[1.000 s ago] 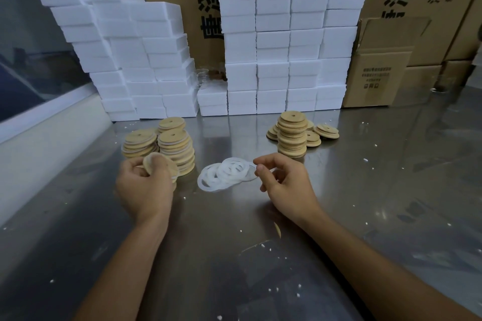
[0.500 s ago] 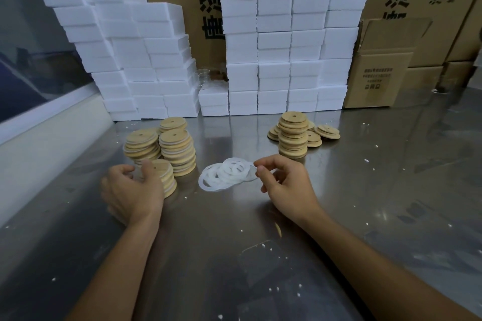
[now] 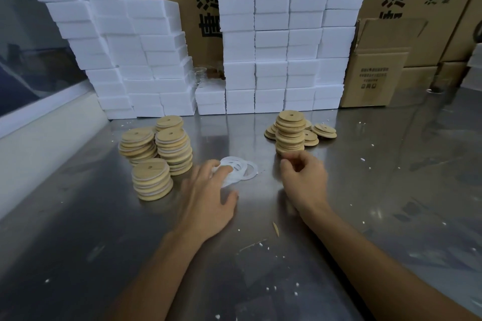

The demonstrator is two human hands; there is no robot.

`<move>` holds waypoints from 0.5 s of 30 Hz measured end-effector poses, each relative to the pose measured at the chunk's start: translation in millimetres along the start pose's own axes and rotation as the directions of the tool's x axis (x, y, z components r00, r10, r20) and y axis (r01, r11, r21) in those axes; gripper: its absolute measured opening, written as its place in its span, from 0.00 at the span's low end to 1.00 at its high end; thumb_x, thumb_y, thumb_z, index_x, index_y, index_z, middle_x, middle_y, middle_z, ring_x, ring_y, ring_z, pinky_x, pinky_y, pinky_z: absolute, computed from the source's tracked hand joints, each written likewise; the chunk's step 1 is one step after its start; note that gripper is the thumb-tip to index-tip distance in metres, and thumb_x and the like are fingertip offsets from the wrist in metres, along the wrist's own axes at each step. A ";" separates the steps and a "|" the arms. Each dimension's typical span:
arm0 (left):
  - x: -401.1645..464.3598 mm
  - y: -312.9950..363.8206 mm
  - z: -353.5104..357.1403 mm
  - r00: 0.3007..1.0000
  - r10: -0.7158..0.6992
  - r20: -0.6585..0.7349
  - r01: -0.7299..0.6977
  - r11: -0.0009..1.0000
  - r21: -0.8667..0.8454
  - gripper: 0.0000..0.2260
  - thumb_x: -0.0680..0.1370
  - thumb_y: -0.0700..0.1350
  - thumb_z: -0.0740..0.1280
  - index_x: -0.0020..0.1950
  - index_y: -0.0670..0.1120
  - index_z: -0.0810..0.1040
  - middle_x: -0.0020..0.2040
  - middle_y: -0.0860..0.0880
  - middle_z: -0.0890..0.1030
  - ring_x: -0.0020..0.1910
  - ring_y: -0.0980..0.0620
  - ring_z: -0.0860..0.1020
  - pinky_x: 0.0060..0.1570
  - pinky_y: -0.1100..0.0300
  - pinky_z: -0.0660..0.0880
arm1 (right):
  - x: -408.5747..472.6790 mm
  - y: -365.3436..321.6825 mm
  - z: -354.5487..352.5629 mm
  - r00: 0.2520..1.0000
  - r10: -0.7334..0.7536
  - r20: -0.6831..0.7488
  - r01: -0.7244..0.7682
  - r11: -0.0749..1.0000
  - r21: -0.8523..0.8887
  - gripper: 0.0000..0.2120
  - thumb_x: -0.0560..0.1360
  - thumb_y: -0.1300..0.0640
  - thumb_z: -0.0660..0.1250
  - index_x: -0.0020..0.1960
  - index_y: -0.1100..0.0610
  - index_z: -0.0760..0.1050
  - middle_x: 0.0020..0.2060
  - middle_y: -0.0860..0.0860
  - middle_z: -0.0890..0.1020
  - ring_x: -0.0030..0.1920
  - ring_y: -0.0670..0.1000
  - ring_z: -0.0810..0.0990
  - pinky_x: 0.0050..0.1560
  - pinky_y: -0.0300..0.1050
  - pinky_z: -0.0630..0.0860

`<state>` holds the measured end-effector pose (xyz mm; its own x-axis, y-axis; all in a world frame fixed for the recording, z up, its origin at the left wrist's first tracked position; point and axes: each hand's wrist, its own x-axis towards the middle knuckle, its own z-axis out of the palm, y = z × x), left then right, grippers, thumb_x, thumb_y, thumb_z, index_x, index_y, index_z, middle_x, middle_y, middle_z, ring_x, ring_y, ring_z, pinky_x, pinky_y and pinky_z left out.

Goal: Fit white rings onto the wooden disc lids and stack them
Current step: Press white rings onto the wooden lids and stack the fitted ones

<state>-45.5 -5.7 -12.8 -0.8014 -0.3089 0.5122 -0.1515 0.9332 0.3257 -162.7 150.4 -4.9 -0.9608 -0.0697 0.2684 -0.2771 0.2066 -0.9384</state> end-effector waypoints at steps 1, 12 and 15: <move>-0.8 -0.2 3.0 0.998 -0.014 0.055 0.013 1.000 0.017 0.19 0.76 0.51 0.68 0.66 0.52 0.75 0.68 0.51 0.72 0.67 0.48 0.69 0.61 0.48 0.67 | 4.1 1.2 -4.2 0.998 0.012 -0.058 -0.014 0.999 -0.037 0.08 0.76 0.61 0.67 0.54 0.54 0.79 0.42 0.46 0.82 0.41 0.44 0.79 0.41 0.35 0.73; -0.5 -1.7 6.1 0.992 -0.084 0.096 0.081 0.996 0.032 0.14 0.79 0.53 0.63 0.63 0.53 0.76 0.67 0.53 0.73 0.67 0.51 0.67 0.62 0.52 0.62 | 69.1 19.6 -20.6 0.996 0.064 -0.069 -0.089 0.878 -0.470 0.32 0.70 0.65 0.67 0.72 0.49 0.67 0.71 0.54 0.67 0.69 0.60 0.67 0.68 0.58 0.66; 2.1 -3.3 4.0 0.990 -0.116 0.075 0.111 0.992 0.059 0.16 0.78 0.53 0.63 0.65 0.52 0.75 0.65 0.52 0.73 0.65 0.51 0.69 0.61 0.51 0.63 | 84.8 22.7 -17.5 0.994 0.053 0.100 0.011 0.834 -0.552 0.35 0.71 0.63 0.67 0.75 0.46 0.63 0.75 0.51 0.65 0.72 0.59 0.66 0.71 0.63 0.62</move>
<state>-49.0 -8.7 -16.0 -0.8194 -0.4001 0.4104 -0.2739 0.9023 0.3329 -250.7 166.3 0.4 -0.9683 -0.1562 0.1951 -0.2474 0.7104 -0.6589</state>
